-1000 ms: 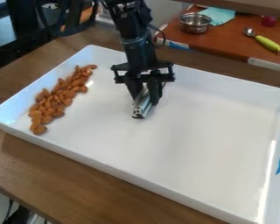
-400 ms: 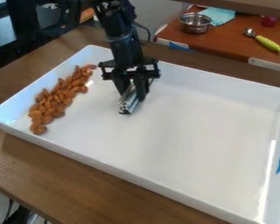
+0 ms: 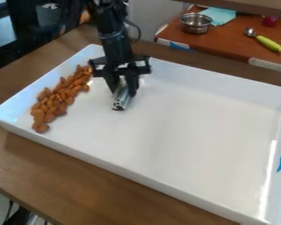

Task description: Sweep into pile

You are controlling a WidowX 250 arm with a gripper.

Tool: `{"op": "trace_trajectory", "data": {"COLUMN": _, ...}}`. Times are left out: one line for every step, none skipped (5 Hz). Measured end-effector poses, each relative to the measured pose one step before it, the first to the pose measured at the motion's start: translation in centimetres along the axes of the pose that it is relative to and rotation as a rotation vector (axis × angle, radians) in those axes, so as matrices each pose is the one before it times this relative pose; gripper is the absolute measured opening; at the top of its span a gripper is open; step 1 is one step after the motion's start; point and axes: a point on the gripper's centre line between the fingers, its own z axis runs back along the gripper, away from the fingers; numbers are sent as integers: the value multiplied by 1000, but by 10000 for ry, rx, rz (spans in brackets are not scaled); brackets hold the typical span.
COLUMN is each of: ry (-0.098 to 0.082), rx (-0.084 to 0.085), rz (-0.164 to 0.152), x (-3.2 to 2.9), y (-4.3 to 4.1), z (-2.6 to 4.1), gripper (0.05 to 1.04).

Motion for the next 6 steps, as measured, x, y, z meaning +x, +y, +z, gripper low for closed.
{"op": "trace_trajectory", "data": {"ry": 47, "rx": 153, "rz": 961, "x": 139, "y": 1635, "z": 243, "gripper": 381}}
{"op": "trace_trajectory", "data": {"ry": -2, "rx": 26, "rz": 328, "x": 72, "y": 361, "z": 45, "gripper": 381}}
{"op": "trace_trajectory", "data": {"ry": 76, "rx": -40, "rz": 490, "x": -182, "y": 903, "z": 110, "gripper": 381}}
{"op": "trace_trajectory", "data": {"ry": 40, "rx": -190, "rz": 511, "x": -1185, "y": 1074, "z": 217, "gripper": 381}}
{"op": "trace_trajectory", "data": {"ry": -166, "rx": -343, "rz": 497, "x": -1547, "y": 1188, "z": 355, "gripper": 381}}
{"op": "trace_trajectory", "data": {"ry": -287, "rx": -48, "rz": 45, "x": -1220, "y": 1121, "z": 338, "gripper": 381}}
